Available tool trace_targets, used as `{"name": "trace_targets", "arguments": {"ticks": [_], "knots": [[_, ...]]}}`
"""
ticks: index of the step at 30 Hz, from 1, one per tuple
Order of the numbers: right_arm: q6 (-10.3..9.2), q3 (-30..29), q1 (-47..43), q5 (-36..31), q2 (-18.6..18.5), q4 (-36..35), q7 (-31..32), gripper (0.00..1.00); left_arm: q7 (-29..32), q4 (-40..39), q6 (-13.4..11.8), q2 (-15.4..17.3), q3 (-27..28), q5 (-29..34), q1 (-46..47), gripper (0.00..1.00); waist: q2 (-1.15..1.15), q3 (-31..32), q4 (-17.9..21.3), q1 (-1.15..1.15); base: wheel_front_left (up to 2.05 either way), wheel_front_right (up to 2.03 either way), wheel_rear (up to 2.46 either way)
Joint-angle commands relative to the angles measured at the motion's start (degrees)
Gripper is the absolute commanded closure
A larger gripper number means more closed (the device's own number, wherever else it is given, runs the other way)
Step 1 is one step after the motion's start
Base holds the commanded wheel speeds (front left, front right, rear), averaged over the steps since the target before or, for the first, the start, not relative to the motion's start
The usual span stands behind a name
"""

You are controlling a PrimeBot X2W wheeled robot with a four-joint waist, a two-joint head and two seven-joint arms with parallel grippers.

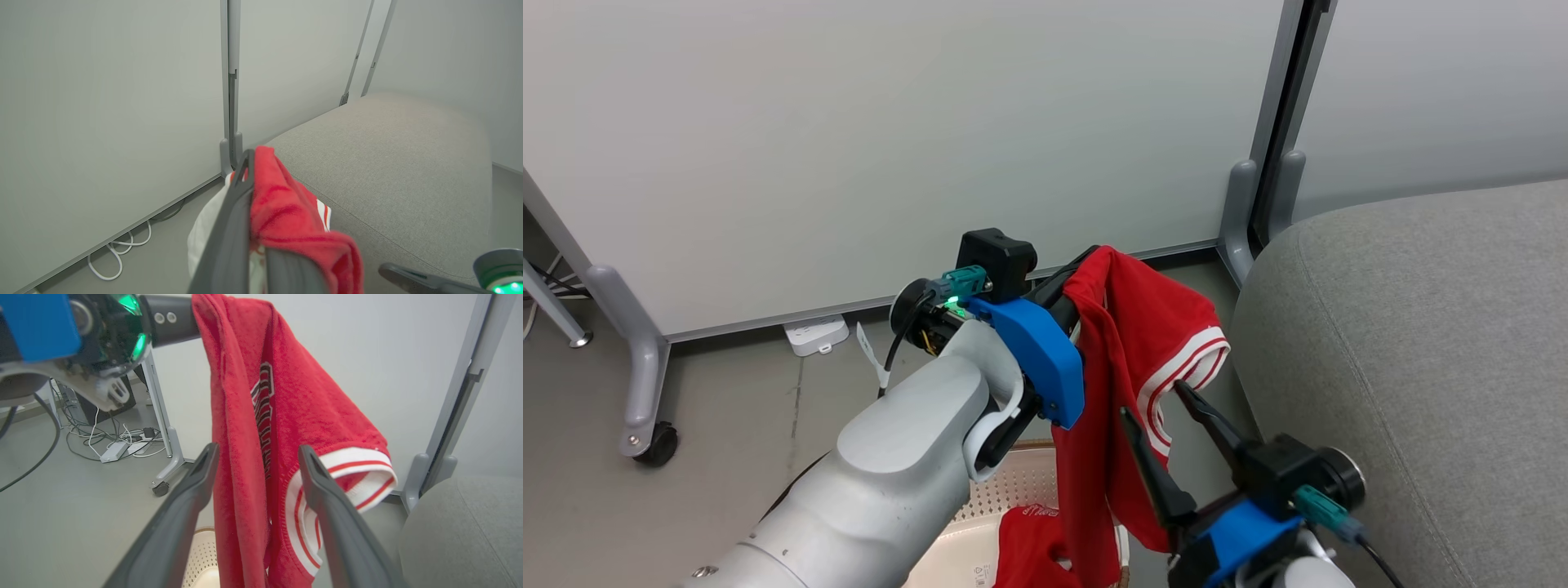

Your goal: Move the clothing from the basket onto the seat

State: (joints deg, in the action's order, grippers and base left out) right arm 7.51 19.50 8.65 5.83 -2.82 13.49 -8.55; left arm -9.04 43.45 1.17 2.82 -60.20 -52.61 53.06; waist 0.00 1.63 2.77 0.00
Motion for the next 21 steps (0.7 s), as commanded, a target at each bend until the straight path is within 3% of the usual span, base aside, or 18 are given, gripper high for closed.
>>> {"name": "trace_targets", "arguments": {"ticks": [1,8,21], "knots": [[-0.03,1.02,1.86,0.25,-0.12,0.71,0.76,0.00,-0.52,0.11,-0.16,0.14,-0.60,-0.45,1.16,1.00,0.00,-0.09,-0.04,0.00,0.00,0.00,0.00],[-0.04,5.64,9.60,1.90,-0.10,7.76,3.45,0.00,-1.40,0.48,-0.40,0.14,-2.93,-2.89,1.70,1.00,0.00,-0.15,-0.43,0.00,0.00,0.00,0.00],[-0.04,15.20,23.28,11.76,-0.13,25.17,3.16,0.00,-2.82,0.41,-1.08,0.13,-6.91,-6.77,3.36,1.00,0.00,0.14,-1.44,0.00,0.00,0.00,0.00]]}}
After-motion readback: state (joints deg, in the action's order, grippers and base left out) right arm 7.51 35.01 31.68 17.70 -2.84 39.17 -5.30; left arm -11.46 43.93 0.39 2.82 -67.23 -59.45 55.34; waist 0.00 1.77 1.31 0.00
